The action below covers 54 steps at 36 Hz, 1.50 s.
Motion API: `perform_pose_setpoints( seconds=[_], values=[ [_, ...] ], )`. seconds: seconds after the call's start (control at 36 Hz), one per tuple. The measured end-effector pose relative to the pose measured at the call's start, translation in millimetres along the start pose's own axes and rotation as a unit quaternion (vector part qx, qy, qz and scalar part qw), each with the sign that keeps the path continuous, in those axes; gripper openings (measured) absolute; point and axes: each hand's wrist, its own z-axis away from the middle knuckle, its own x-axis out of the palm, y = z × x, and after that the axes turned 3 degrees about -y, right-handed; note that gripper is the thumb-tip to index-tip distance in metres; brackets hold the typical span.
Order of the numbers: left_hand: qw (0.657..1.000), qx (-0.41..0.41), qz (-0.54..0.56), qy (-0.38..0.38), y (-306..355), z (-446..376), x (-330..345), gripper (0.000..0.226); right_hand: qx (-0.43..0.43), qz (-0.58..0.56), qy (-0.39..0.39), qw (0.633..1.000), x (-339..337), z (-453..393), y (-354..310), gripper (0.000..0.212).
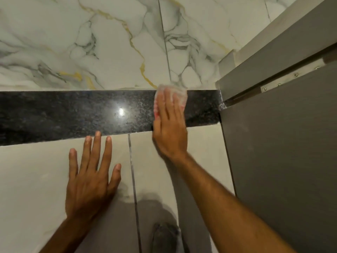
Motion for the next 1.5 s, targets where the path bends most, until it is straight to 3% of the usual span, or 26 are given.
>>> perform_pose_setpoints(
  seconds=[0.08,0.19,0.31,0.42,0.53,0.67,0.72,0.78,0.89,0.97,1.08,1.22,1.42,1.5],
  values=[
    [1.0,0.007,-0.01,0.014,-1,0,1,0.075,-0.023,-0.011,-0.027,0.999,3,64,10,0.075],
    [1.0,0.009,-0.008,0.011,-2,0,3,0.076,0.068,-0.013,-0.008,0.998,-1,105,34,0.075],
    [1.0,0.012,-0.012,0.02,-2,1,5,0.075,0.165,-0.005,0.059,0.985,-7,54,36,0.07],
    [0.999,0.013,-0.017,0.033,-3,2,10,0.075,0.188,0.001,0.071,0.98,-6,-18,22,0.065],
    [0.999,0.006,-0.016,0.037,-4,3,13,0.076,0.143,0.004,0.051,0.988,1,-24,-15,0.065],
    [1.0,0.008,-0.007,0.027,-4,1,10,0.076,-0.026,-0.014,-0.03,0.999,9,73,-23,0.077],
    [0.999,0.014,-0.004,0.029,-3,1,7,0.075,-0.049,-0.045,-0.038,0.997,5,109,-4,0.082],
    [0.999,0.018,-0.003,0.031,-3,2,7,0.074,0.0,-0.069,-0.007,0.998,0,120,12,0.083],
    [0.999,0.02,0.003,0.037,-3,2,9,0.073,0.189,-0.063,0.095,0.975,-1,69,10,0.068],
    [0.999,0.016,0.006,0.04,-3,2,10,0.073,0.226,-0.03,0.09,0.97,1,9,-6,0.066],
    [1.0,0.001,-0.004,0.027,-2,4,9,0.075,0.119,-0.045,0.058,0.99,8,-21,-56,0.069],
    [1.0,-0.022,-0.019,-0.004,-3,10,0,0.076,-0.071,-0.078,0.002,0.994,19,41,-80,0.081],
    [0.999,-0.049,-0.017,-0.006,-28,39,-16,0.072,-0.119,-0.051,-0.064,0.989,6,113,-23,0.087],
    [0.997,-0.069,-0.018,0.01,-36,48,-9,0.071,-0.064,-0.071,-0.029,0.995,15,82,-43,0.082]
  ],
)
